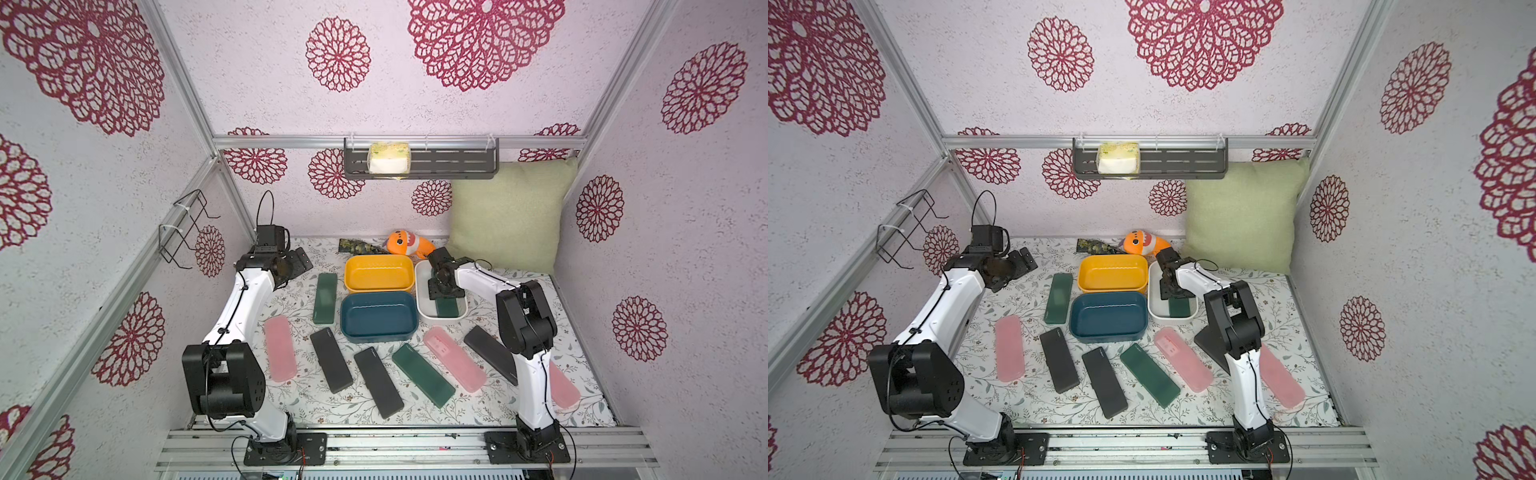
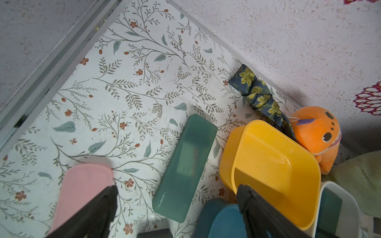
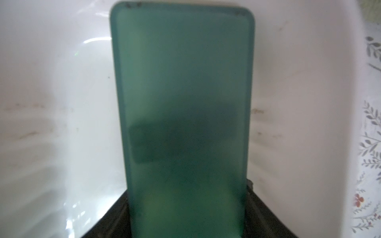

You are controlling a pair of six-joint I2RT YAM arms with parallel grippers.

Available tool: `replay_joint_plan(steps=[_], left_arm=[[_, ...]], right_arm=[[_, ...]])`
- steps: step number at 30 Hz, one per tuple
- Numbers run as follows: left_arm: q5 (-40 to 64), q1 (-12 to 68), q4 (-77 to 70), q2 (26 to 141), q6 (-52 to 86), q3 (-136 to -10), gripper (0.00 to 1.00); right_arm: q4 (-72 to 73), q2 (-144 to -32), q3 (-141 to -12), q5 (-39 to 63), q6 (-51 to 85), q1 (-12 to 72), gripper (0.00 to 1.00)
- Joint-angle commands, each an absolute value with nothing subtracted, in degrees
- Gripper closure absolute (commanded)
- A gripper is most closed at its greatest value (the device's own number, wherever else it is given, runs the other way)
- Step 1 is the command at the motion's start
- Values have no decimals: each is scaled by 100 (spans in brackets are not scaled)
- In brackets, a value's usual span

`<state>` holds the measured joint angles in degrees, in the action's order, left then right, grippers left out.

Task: Place the pencil cases by color into the storage box
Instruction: Place the pencil case at the storage box.

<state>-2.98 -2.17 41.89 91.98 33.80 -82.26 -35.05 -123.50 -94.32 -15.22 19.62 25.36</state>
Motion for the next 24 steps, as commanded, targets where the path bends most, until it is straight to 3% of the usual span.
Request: replay_joint_plan(steps=[1,19,21,24], left_arm=[[-379,-193,4231,9264,3275,-8376,3],[-393,-193,4331,9403,3224,-8454,3],[-396,-193,4342,9404,3217,-8448,3],[-411,-193,4368,9397,3210,-8455,3]], right_arm=[[-3480,-12478,-9563,-1692,2099,2488,52],[-3418,-12612,-9590,-1600,2070,2470,27],[-3410,-12591,-9589,-1582,2072,2470,18],[-3410,-12551,-9585,-1565,2078,2470,14]])
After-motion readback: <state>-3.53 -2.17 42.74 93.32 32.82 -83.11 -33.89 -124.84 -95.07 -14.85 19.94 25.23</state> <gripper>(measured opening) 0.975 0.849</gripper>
